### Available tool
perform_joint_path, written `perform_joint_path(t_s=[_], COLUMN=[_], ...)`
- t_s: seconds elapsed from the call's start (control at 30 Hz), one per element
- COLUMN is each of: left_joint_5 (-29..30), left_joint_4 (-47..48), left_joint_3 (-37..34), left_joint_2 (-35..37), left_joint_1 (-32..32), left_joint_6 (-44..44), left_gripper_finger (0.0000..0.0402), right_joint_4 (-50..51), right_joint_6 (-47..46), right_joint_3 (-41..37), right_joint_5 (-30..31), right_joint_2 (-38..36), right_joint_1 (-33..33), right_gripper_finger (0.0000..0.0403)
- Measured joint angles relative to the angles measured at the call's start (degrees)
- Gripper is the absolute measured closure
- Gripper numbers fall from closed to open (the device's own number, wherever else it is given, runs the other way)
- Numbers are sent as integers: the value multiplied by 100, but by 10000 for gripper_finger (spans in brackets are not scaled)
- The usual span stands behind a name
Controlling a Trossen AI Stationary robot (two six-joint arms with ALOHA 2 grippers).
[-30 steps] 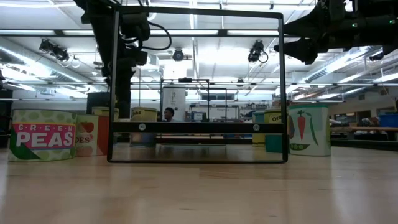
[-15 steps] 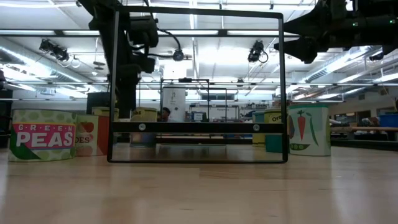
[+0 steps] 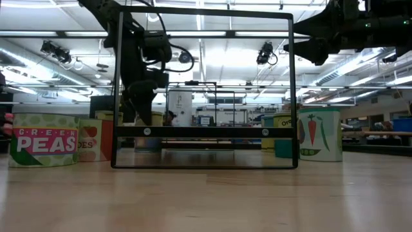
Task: Pick and place cans onto a shelf
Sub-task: Put the canned peaches on the shelf
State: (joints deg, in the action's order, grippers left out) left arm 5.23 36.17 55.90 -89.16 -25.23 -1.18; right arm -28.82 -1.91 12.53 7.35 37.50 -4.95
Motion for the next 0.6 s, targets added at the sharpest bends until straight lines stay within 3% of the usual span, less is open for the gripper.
perform_joint_path(t_s=[0.4, 0.6], left_joint_5=[-27, 133], left_joint_4=[-332, -333], left_joint_3=[0, -2], left_joint_2=[-66, -64], left_joint_1=[-11, -11], left_joint_6=[-733, -1224], left_gripper_finger=[7, 39], right_joint_4=[-4, -7], right_joint_6=[15, 15], right_joint_3=[0, 0], right_joint_5=[-2, 0], right_joint_2=[0, 0], right_joint_1=[0, 0], right_gripper_finger=[31, 31])
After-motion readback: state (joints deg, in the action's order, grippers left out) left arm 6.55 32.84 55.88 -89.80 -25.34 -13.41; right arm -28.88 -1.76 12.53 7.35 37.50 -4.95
